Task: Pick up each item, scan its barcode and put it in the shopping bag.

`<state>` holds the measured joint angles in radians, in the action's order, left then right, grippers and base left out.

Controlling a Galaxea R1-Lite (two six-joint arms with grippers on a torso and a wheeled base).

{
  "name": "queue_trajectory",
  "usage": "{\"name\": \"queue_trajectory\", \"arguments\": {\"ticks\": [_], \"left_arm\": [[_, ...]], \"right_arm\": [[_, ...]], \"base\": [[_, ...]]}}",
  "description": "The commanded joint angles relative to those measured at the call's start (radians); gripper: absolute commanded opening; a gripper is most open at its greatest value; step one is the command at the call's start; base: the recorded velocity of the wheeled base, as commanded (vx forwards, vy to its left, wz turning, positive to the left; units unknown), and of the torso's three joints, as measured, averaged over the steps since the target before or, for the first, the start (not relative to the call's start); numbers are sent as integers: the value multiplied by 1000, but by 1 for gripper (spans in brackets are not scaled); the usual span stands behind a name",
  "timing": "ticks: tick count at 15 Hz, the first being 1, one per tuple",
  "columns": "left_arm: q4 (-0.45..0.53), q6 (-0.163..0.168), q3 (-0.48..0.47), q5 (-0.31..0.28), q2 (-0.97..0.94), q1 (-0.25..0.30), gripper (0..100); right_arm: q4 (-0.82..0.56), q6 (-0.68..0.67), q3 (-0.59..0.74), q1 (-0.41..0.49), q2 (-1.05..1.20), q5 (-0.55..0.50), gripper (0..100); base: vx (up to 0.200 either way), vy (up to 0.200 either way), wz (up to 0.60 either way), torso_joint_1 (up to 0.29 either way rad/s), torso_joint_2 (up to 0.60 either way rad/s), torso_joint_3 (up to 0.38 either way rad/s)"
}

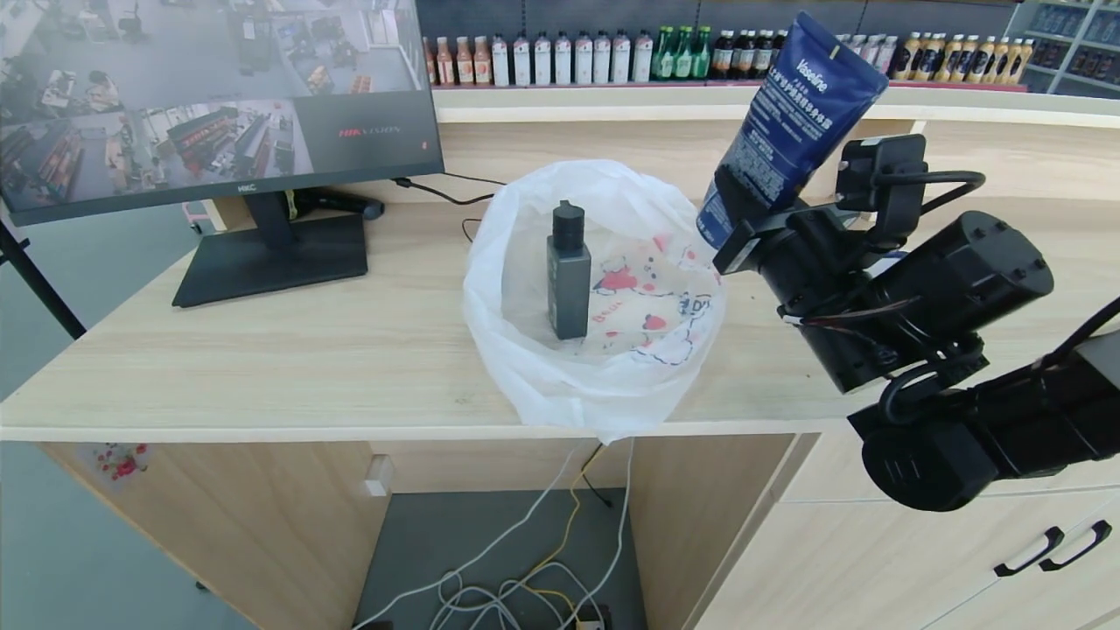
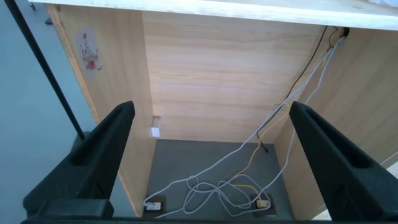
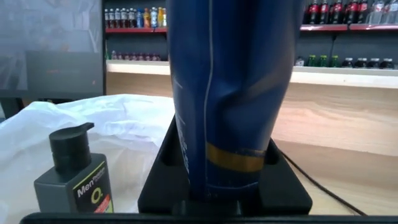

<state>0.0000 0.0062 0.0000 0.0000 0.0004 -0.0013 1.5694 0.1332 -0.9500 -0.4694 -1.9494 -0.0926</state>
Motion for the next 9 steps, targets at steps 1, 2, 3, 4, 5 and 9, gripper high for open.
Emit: {"name": "queue_trajectory", "arguments": {"ticks": [1,2,3,4,5,9], "left_arm": [[0,0,0,0,0,0,100],[0,0,0,0,0,0,100],[0,0,0,0,0,0,100],[0,0,0,0,0,0,100],[0,0,0,0,0,0,100],[0,0,0,0,0,0,100]], "right_arm": [[1,0,-7,-22,-28,-1,0],[1,0,-4,-29,-33,-1,0],[1,0,-1,-31,-36,-1,0],[1,0,4,-31,-43,-3,0],[1,0,5,-28,-49,-4,0],[1,0,10,-29,-85,-4,0]], "base": [[0,0,0,0,0,0],[0,0,0,0,0,0],[0,0,0,0,0,0],[0,0,0,0,0,0],[0,0,0,0,0,0],[0,0,0,0,0,0]]}}
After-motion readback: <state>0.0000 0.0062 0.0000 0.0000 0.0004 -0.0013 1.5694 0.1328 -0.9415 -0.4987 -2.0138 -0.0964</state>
